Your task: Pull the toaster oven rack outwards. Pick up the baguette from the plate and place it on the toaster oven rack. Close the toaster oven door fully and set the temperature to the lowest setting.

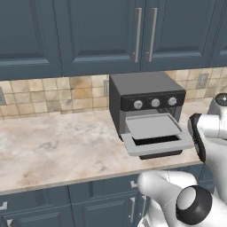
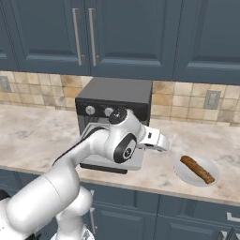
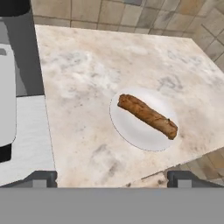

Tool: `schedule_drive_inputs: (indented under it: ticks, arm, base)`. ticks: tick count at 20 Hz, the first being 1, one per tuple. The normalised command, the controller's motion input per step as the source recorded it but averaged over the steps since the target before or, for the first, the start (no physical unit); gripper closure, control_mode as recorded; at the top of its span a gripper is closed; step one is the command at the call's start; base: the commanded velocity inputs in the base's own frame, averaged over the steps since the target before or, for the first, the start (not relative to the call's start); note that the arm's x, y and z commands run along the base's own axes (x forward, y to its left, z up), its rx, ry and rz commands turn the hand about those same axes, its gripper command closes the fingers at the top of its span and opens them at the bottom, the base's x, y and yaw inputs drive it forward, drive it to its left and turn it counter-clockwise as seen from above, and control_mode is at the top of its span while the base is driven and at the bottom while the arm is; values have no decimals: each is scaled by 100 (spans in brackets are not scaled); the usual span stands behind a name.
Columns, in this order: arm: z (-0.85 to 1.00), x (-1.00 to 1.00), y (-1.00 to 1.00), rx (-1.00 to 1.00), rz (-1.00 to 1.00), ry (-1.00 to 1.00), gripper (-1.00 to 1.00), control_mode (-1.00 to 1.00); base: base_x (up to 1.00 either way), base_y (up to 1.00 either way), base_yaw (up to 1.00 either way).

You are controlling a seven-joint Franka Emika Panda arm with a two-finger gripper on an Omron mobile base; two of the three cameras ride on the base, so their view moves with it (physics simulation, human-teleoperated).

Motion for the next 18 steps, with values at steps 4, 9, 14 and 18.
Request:
schedule_drive_inputs:
  ticks: [4, 9, 14, 18]
  arm:
    - [0, 0, -22, -17, -10, 8, -100, -100]
    - [0, 3, -30, -1, -1, 7, -100, -100]
    - [0, 0, -28, 0, 0, 1, -100, -100]
    - [0, 0, -46, 10, -5, 1, -100, -100]
  base:
    - [0, 0, 0]
    - [0, 0, 0]
    - [0, 0, 0]
    - [0, 0, 0]
